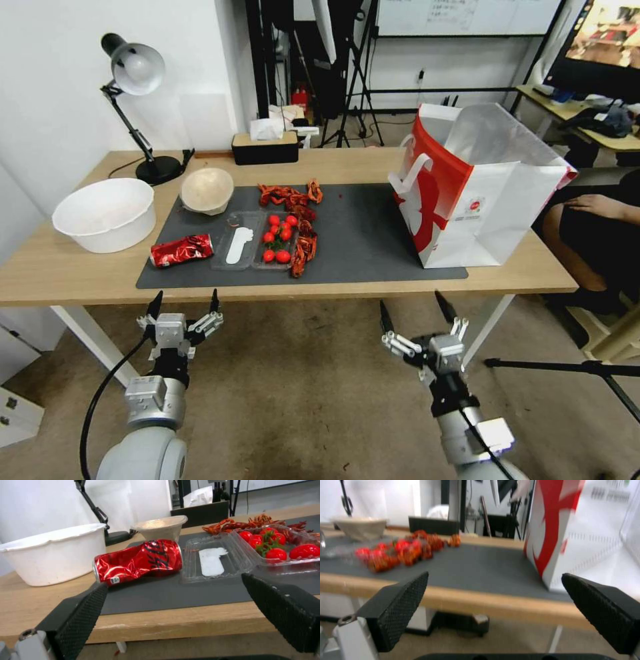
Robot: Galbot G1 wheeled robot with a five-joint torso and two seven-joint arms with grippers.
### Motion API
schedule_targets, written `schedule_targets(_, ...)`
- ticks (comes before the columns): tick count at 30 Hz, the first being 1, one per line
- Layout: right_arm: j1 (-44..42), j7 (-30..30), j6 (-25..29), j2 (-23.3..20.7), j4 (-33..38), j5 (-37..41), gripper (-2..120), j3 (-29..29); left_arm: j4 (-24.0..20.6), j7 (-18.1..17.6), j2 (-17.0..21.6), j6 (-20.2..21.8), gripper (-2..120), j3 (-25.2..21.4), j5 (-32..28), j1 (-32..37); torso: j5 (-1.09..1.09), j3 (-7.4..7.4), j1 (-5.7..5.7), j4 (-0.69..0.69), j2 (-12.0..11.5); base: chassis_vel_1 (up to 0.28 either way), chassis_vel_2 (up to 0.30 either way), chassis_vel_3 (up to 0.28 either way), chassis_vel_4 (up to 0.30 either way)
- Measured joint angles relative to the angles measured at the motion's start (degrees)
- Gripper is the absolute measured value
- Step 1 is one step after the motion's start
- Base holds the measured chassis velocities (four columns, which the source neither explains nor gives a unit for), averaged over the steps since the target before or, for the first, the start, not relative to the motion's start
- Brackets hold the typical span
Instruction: Pick up the trash from the table and place it into the takeout bag.
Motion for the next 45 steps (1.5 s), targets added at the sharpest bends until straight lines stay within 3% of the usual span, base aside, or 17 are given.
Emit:
schedule_targets(11, 1.2, 0.2, -0.2, 0.6, -1.8, 0.3, 100, -0.8, 0.2, 0.0, 0.3, -0.1, 100, 0.0, -0.1, 0.0, 0.0, 0.0, 0.0, 0.0, 0.0, 0.0, 0.0, 0.0, 0.0)
schedule_targets(19, 1.4, 0.4, -0.8, 0.6, -1.2, 0.3, 100, -0.8, 1.6, 0.3, 3.2, -0.1, 100, -0.2, -0.9, -1.6, 0.0, 0.0, 0.0, 0.01, 0.0, 0.0, 0.0, 0.0, 0.0)
schedule_targets(22, 1.6, 0.4, -1.2, 0.5, -0.9, 0.3, 100, -0.5, 3.5, 1.2, 8.4, 0.1, 100, -1.2, -2.8, -3.9, -0.02, 0.0, 0.0, 0.01, 0.0, 0.0, 0.0, 0.0, 0.0)
schedule_targets(24, 1.6, 0.4, -1.3, 0.5, -0.8, 0.3, 100, -0.4, 3.8, 1.5, 9.5, 0.1, 100, -1.4, -3.2, -4.3, -0.01, 0.0, 0.0, 0.0, 0.0, 0.0, 0.0, 0.0, 0.0)
schedule_targets(26, 1.9, 0.5, -1.5, 0.5, -0.5, 0.3, 100, -0.3, 5.0, 2.8, 14.5, 0.3, 100, -2.1, -5.6, -5.9, -0.02, 0.01, 0.0, 0.01, 0.0, 0.0, 0.0, 0.0, 0.0)
schedule_targets(27, 1.9, 0.5, -1.5, 0.5, -0.5, 0.3, 100, -0.3, 5.0, 2.8, 14.5, 0.3, 100, -2.1, -5.6, -5.9, -0.02, 0.01, 0.0, 0.01, 0.0, 0.0, 0.0, 0.0, 0.0)
schedule_targets(30, 2.2, 0.5, -1.9, 0.8, -0.3, 0.3, 100, -0.3, 7.5, 6.8, 21.8, -0.4, 100, -3.4, -7.6, -8.8, -0.01, 0.01, 0.0, 0.0, 0.0, 0.0, 0.0, 0.0, 0.0)
schedule_targets(31, 2.2, 0.5, -1.9, 0.8, -0.3, 0.3, 100, -0.3, 7.5, 6.8, 21.8, -0.4, 100, -3.4, -7.6, -8.8, -0.01, 0.01, 0.0, 0.0, 0.0, 0.0, 0.0, 0.0, 0.0)
schedule_targets(34, 2.7, 0.4, -2.3, 1.1, -0.2, 0.3, 100, -0.4, 10.5, 13.0, 30.3, -1.7, 100, -4.2, -11.2, -12.0, -0.03, 0.01, 0.0, 0.01, 0.0, 0.0, 0.0, 0.0, 0.0)
schedule_targets(35, 2.7, 0.4, -2.3, 1.1, -0.2, 0.3, 100, -0.4, 10.5, 13.0, 30.3, -1.7, 100, -4.2, -11.2, -12.0, -0.03, 0.01, 0.0, 0.01, 0.0, 0.0, 0.0, 0.0, 0.0)
schedule_targets(37, 3.1, 0.4, -2.5, 1.2, -0.1, 0.3, 100, -0.5, 13.3, 16.8, 37.4, -2.8, 100, -3.9, -13.9, -14.7, 0.01, 0.01, 0.0, -0.01, 0.0, 0.0, 0.0, 0.0, 0.0)
schedule_targets(38, 3.1, 0.4, -2.5, 1.2, -0.1, 0.3, 100, -0.5, 13.3, 16.8, 37.4, -2.8, 100, -3.9, -13.9, -14.7, 0.01, 0.01, 0.0, -0.01, 0.0, 0.0, 0.0, 0.0, 0.0)
schedule_targets(41, 3.5, 0.4, -2.7, 1.3, 0.1, 0.3, 100, -0.5, 18.6, 26.0, 45.8, -5.3, 100, -3.2, -17.1, -18.8, 0.01, 0.01, 0.0, -0.01, 0.0, 0.0, 0.0, 0.0, 0.0)
schedule_targets(42, 3.5, 0.4, -2.7, 1.3, 0.1, 0.3, 100, -0.5, 18.6, 26.0, 45.8, -5.3, 100, -3.2, -17.1, -18.8, 0.01, 0.01, 0.0, -0.01, 0.0, 0.0, 0.0, 0.0, 0.0)
schedule_targets(44, 3.9, 0.5, -2.8, 1.2, 0.1, 0.4, 100, -0.5, 21.9, 32.4, 49.3, -6.2, 100, -2.5, -18.8, -20.6, 0.0, 0.01, 0.01, -0.02, 0.0, 0.0, 0.0, 0.0, 0.0)
schedule_targets(45, 3.9, 0.5, -2.8, 1.2, 0.1, 0.4, 100, -0.5, 21.9, 32.4, 49.3, -6.2, 100, -2.5, -18.8, -20.6, 0.0, 0.01, 0.01, -0.02, 0.0, 0.0, 0.0, 0.0, 0.0)
